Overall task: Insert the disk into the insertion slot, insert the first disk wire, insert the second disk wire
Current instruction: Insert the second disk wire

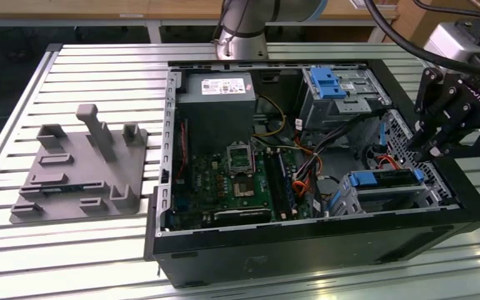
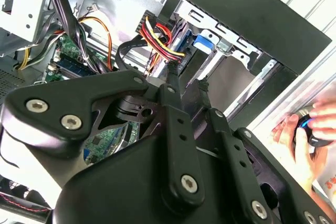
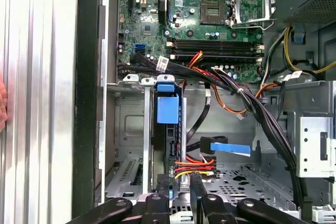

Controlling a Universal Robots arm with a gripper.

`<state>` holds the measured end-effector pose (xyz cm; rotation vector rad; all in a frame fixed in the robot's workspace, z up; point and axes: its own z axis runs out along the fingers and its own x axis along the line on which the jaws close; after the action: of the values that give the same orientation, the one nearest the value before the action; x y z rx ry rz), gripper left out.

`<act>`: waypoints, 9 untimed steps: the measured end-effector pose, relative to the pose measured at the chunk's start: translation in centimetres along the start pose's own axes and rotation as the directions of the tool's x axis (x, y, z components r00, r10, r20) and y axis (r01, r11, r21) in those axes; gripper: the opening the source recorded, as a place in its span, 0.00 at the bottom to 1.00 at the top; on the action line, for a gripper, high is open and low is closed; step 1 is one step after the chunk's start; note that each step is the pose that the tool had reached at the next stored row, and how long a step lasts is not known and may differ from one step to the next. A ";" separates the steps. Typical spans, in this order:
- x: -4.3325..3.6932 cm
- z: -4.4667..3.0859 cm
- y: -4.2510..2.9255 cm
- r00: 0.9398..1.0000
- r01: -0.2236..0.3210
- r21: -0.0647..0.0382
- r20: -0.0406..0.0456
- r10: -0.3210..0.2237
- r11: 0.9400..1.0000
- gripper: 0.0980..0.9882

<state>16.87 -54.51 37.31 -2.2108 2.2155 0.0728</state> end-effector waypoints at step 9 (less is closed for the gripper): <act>-1.13 0.07 0.00 1.000 0.000 0.000 -0.004 0.000 1.000 0.23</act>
<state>16.87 -53.38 37.29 -2.2127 2.2176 0.0685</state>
